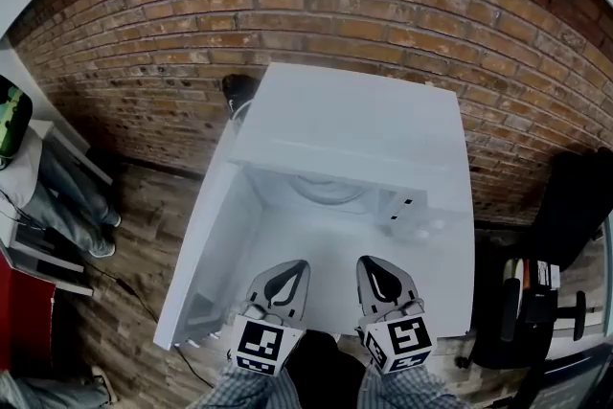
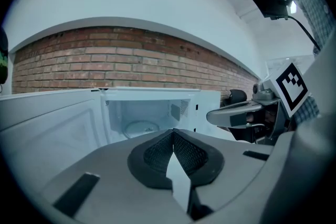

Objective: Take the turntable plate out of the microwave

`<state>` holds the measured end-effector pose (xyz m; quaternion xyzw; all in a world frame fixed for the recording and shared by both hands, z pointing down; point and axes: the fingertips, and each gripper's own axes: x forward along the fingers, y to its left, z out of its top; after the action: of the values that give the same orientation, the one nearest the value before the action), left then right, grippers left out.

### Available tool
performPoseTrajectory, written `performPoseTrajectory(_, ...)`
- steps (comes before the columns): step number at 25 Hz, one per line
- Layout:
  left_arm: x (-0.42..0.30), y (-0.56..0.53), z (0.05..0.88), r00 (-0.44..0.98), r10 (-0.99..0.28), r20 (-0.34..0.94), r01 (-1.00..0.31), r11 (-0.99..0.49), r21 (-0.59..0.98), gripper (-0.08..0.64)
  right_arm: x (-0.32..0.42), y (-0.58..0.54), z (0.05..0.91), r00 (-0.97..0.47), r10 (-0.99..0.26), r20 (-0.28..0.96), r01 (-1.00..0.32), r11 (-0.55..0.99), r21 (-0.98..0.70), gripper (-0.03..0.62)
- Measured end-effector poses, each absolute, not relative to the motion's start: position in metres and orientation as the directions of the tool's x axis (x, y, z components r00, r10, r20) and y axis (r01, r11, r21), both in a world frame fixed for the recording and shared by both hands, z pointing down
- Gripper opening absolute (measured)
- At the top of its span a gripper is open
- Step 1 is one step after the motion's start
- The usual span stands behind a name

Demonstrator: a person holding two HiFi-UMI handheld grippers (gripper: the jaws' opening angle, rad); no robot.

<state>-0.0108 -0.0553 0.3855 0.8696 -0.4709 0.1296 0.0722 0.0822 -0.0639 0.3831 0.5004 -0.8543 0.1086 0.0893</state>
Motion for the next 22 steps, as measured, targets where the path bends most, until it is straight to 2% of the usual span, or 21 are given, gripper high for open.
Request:
performPoseTrajectory(13,0.0,-0.144,0.43,0.551,-0.75,0.366,-0.826,-0.551,0.116,0.009,0.084,-0.124,0.418,-0.433,-0.839,0.331,-0.9,0.426,-0.097,0.02)
performPoseTrajectory(19,-0.002,-0.178,0.476,0.613,-0.691,0.384,-0.763,-0.391,0.514,0.009,0.079,-0.138,0.438,-0.412,-0.831,0.374,-0.909,0.399,-0.117,0.019)
performPoseTrajectory(22,-0.007,-0.192,0.492,0.617,-0.689,0.38,-0.715,-0.29,0.636,0.011,0.075,-0.142,0.444,-0.407,-0.828,0.386,-0.912,0.394,-0.116,0.02)
